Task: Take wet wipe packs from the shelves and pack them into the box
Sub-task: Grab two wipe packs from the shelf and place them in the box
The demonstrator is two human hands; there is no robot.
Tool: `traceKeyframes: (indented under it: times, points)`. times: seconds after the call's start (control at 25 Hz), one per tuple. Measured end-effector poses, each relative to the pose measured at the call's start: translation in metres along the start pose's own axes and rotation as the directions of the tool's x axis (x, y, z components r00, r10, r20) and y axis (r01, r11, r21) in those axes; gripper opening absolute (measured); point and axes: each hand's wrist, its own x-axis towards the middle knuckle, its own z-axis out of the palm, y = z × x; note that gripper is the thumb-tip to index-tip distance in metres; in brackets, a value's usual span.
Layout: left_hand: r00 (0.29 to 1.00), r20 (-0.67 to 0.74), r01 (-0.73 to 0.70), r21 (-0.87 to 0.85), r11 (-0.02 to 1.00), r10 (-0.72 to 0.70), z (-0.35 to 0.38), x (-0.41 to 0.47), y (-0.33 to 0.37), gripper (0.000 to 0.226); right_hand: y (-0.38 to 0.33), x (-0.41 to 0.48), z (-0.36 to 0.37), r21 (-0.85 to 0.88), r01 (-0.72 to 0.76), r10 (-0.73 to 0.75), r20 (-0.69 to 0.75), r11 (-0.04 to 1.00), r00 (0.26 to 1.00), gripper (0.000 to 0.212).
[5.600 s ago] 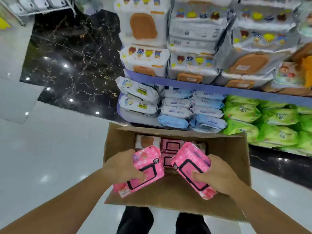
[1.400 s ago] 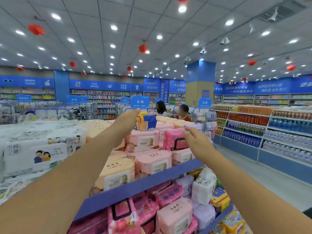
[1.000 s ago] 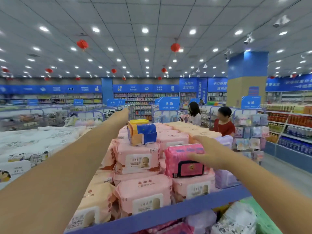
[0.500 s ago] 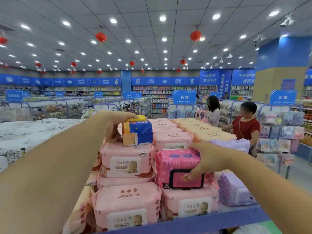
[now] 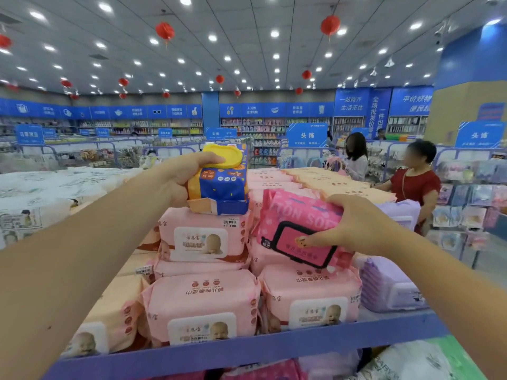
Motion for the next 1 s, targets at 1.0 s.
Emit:
traceKeyframes:
  times: [1.0]
  points:
    - [0.650,-0.758,-0.267,-0.151,0.952,0.062,-0.513,-0.618,-0.230,0.078,-0.549,-0.300,0.431,0.816,-0.443,-0.280,0.553,0.371,0.785,0.087]
